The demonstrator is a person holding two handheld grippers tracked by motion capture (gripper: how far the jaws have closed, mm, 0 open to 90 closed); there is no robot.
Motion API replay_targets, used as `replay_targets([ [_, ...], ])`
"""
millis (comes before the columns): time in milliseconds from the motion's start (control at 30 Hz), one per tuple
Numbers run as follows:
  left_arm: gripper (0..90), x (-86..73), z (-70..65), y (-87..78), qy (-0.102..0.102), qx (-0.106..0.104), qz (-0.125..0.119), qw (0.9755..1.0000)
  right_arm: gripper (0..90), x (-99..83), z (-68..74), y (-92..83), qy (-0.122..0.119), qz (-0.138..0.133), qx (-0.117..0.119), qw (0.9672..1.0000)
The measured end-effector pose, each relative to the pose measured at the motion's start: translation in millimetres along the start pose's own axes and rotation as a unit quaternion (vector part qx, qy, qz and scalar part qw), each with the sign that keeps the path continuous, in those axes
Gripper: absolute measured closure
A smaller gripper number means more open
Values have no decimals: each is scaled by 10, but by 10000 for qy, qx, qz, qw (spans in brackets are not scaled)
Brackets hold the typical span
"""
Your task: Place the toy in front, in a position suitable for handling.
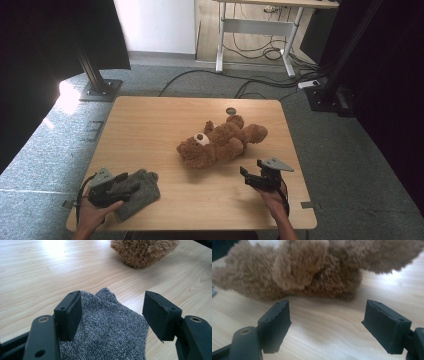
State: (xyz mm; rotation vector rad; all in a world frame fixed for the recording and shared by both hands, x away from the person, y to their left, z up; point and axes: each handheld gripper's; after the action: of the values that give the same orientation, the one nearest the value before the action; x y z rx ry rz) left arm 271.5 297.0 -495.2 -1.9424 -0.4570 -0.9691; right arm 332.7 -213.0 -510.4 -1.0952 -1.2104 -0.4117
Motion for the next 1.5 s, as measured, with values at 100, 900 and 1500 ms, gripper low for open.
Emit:
replay_targets([
  [100,317,-1,0,-10,-11,-2,-22,10000,210,49,-3,29,4,-61,4,10000],
  [900,322,-23,60,-16,-79,12,11,10000,180,622,1,492,-143,-19,209,9997],
  [1500,326,-30,60,-7,-58,15,31,10000,623,516,23,681,-100,146,787,9967],
])
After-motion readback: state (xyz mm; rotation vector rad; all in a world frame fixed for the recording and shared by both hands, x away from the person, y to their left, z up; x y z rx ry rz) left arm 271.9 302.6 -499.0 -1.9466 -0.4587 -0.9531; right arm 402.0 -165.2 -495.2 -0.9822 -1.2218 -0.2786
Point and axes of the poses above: each handheld gripper's, and its own axes: y roughly forward along the jaws, x roughly out of its top, z roughly to its left, and after that the axes turned 12 degrees about -y, right-handed
